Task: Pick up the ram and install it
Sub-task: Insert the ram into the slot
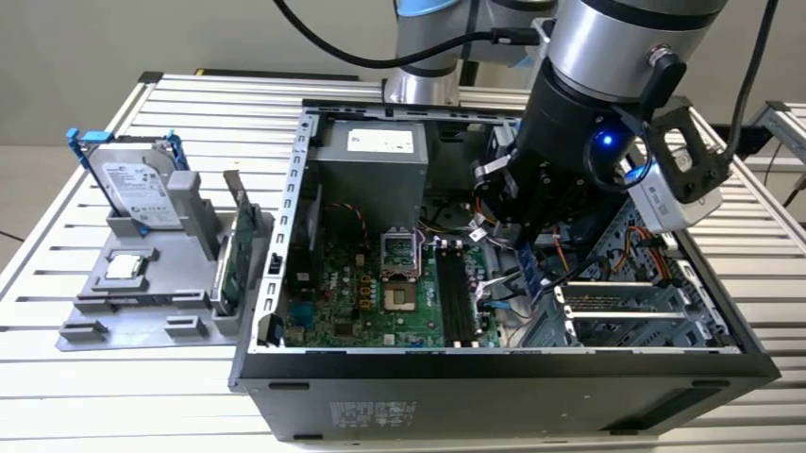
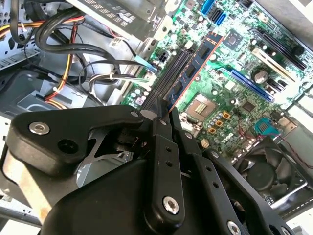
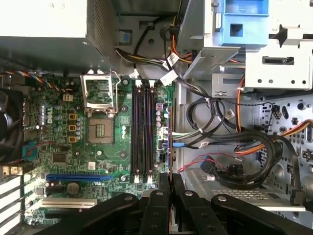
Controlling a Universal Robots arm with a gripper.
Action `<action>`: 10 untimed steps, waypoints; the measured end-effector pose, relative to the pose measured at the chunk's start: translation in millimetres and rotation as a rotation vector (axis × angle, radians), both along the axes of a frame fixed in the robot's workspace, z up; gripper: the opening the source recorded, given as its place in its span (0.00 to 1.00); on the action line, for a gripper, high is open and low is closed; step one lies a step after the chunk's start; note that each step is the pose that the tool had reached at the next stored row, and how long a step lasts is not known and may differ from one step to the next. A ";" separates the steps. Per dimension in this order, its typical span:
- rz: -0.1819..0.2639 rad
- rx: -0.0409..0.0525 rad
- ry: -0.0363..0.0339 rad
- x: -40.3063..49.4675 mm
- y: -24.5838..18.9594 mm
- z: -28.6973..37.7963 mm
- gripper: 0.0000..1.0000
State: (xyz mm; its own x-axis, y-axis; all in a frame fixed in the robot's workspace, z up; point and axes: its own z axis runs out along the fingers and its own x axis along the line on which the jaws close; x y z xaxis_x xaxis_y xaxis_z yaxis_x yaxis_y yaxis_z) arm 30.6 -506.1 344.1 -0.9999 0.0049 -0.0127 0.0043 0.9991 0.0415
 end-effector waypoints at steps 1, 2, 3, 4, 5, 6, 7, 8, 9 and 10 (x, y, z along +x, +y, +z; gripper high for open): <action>0.000 0.0000 0.0000 0.0 0.0 -0.7 0.00; 0.000 0.0000 0.0000 0.0 0.0 -1.4 0.00; 0.000 0.0001 0.0000 0.0 0.0 -2.1 0.00; 0.000 0.0000 0.0000 0.0 0.0 -2.8 0.00; 0.000 0.0000 0.0000 0.0 0.0 -3.3 0.00; 0.000 0.0000 0.0000 0.0 0.0 -3.9 0.00; 0.000 0.0001 0.0000 0.0 0.0 -4.3 0.00; 0.000 0.0001 0.0000 0.0 0.0 -4.7 0.00; 0.000 0.0002 0.0000 0.0 0.0 -5.4 0.00; 0.000 0.0002 0.0000 0.0 0.0 -6.6 0.00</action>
